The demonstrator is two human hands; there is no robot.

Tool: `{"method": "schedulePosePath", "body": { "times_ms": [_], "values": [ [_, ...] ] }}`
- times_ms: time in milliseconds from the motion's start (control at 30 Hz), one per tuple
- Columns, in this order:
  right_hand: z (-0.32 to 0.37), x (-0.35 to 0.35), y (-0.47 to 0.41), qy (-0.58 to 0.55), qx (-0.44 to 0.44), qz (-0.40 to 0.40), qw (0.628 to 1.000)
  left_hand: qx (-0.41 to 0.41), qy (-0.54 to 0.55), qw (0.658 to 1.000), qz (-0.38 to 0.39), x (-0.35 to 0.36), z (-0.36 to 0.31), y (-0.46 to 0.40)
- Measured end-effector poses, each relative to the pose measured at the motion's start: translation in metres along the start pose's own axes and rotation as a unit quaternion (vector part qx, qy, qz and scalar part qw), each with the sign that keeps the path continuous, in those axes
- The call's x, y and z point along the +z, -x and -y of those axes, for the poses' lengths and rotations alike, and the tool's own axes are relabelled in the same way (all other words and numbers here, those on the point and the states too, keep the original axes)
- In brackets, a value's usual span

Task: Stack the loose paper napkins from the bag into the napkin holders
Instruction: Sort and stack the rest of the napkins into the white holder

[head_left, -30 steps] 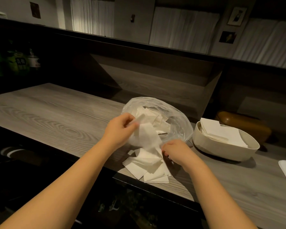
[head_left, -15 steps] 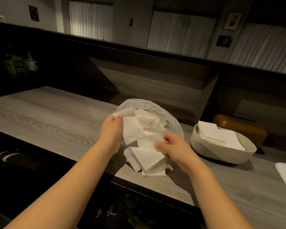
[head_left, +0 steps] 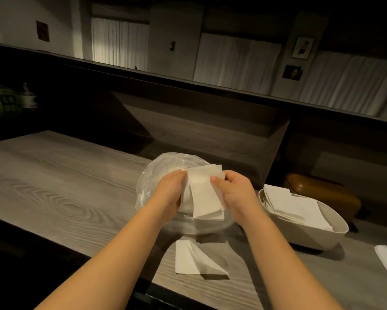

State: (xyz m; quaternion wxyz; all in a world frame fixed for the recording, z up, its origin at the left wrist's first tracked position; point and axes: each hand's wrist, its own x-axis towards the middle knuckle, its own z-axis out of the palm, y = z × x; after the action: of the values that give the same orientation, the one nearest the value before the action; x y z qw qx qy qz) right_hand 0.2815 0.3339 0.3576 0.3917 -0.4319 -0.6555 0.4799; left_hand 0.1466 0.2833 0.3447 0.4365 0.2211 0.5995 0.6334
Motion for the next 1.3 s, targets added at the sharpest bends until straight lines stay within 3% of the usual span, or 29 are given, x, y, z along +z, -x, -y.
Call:
{"method": "schedulePosePath", "body": {
  "times_ms": [133, 300, 433, 567, 667, 767, 833, 900, 1033, 1200, 1300],
  "values": [
    [-0.009, 0.02, -0.006, 0.003, -0.036, -0.044, 0.998, -0.012, 0.093, 0.994, 0.048, 0.001, 0.012, -0.003],
    [-0.013, 0.033, -0.012, -0.012, -0.03, -0.019, 0.999, 0.022, 0.0, 0.998, 0.067, -0.001, 0.018, -0.007],
    [-0.016, 0.006, 0.004, 0.133, -0.142, -0.041, 0.98, -0.011, 0.15, 0.987, 0.06, -0.019, 0.008, -0.01],
    [-0.021, -0.023, 0.034, 0.231, -0.117, 0.126, 0.958, -0.026, 0.204, 0.977, 0.058, -0.027, 0.015, -0.011],
    [-0.023, -0.04, 0.051, 0.211, -0.069, 0.268, 0.938, -0.04, 0.231, 0.97, 0.065, -0.025, 0.023, -0.008],
    [-0.028, -0.042, 0.065, 0.311, -0.074, 0.343, 0.883, -0.034, 0.215, 0.975, 0.055, -0.026, 0.024, -0.008],
    [-0.036, -0.036, 0.071, 0.372, -0.122, 0.33, 0.859, -0.025, 0.206, 0.977, 0.053, -0.027, 0.024, -0.008],
    [-0.038, -0.033, 0.072, 0.345, -0.16, 0.283, 0.88, -0.016, 0.196, 0.979, 0.056, -0.028, 0.026, -0.008],
    [-0.017, -0.044, 0.064, 0.204, -0.111, 0.219, 0.948, 0.005, 0.136, 0.987, 0.087, -0.031, 0.025, -0.003],
    [0.016, -0.025, 0.039, 0.13, -0.124, 0.162, 0.97, 0.019, 0.041, 0.99, 0.137, -0.033, 0.024, 0.002],
    [0.019, -0.002, 0.02, 0.135, -0.103, 0.105, 0.98, -0.023, 0.053, 0.986, 0.158, -0.033, 0.021, 0.006]
  ]
}}
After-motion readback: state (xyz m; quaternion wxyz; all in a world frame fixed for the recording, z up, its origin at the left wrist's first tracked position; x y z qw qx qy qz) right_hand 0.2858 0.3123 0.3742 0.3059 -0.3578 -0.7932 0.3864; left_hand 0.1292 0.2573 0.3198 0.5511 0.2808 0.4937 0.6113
